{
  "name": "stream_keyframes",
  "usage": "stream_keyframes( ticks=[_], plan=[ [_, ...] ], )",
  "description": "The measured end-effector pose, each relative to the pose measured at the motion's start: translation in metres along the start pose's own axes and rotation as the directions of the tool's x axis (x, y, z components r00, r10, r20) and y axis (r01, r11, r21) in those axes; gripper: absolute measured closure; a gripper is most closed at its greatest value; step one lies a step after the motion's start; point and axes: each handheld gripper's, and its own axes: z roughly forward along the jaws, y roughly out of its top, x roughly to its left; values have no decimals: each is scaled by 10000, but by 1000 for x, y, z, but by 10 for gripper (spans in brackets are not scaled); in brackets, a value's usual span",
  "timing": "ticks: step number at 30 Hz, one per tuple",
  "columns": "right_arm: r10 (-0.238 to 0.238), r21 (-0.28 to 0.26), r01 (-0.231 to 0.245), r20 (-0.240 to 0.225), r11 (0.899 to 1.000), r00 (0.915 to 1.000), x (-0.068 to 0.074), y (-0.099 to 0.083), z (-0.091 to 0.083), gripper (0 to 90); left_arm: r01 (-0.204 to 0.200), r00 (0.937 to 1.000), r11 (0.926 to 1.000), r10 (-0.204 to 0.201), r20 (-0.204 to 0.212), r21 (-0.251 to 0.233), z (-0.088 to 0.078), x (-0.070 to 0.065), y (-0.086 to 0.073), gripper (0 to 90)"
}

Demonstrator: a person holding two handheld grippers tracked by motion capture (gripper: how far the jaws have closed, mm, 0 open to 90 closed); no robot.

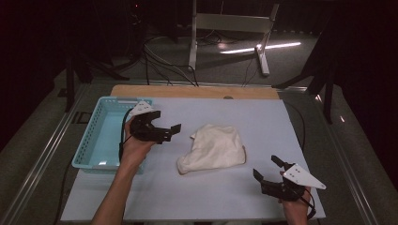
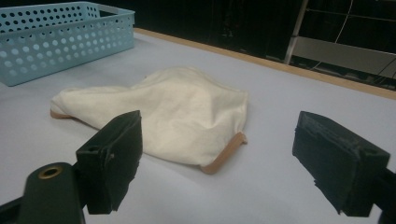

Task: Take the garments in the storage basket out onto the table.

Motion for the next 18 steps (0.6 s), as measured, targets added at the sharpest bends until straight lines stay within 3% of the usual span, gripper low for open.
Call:
stream_keyframes(
  ticks=[7, 12, 18],
  plan=[
    [27, -18, -27, 2, 10000, 10000, 0, 0, 0, 160, -340, 9989, 9979, 322, -331, -552, -17, 4, -10, 0],
    [63, -38, -63, 20, 10000, 10000, -1, 0, 0, 159, -651, 9946, 9950, 584, -860, -763, -32, 8, -20, 1],
    [104, -51, -104, 57, 9999, 9999, -1, 0, -1, 159, -494, 9898, 9932, 346, -1385, -1052, -48, 15, -39, 1]
  ],
)
